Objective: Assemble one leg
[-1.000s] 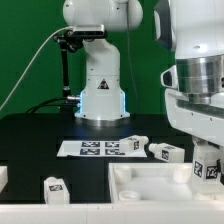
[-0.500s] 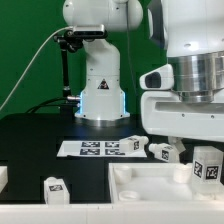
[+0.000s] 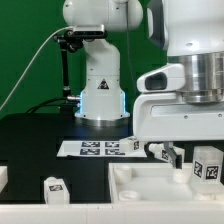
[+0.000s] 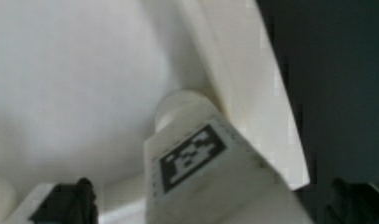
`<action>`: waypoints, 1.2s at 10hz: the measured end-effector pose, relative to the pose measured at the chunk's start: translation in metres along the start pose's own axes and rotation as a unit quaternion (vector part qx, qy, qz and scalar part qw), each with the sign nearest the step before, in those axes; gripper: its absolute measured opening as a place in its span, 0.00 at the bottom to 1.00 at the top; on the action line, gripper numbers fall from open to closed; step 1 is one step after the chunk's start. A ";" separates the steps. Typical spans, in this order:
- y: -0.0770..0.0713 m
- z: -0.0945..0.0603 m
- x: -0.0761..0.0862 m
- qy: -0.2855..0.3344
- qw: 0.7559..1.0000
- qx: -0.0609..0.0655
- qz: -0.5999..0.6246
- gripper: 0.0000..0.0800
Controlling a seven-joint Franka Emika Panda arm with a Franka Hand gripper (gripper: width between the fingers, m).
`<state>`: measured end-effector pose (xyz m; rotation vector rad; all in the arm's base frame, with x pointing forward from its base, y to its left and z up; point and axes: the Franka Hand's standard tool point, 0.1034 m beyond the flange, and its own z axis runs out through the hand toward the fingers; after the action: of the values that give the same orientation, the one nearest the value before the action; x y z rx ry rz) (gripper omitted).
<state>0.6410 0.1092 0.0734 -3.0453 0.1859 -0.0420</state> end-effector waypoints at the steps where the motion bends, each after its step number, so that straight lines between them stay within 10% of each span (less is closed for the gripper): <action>1: 0.003 0.000 0.001 0.001 0.997 -0.007 -0.083 0.81; 5: 0.008 0.000 0.002 0.001 0.995 -0.006 -0.096 0.36; 9: 0.004 0.001 0.001 0.001 0.997 -0.006 0.080 0.36; 12: -0.003 0.004 -0.003 -0.001 0.948 -0.004 0.318 0.36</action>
Offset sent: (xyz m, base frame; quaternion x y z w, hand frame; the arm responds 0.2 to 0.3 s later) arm 0.0000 0.0000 0.0000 0.0000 0.0000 0.0000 1.0000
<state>0.6386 0.1124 0.0700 -2.8321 1.1454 0.0085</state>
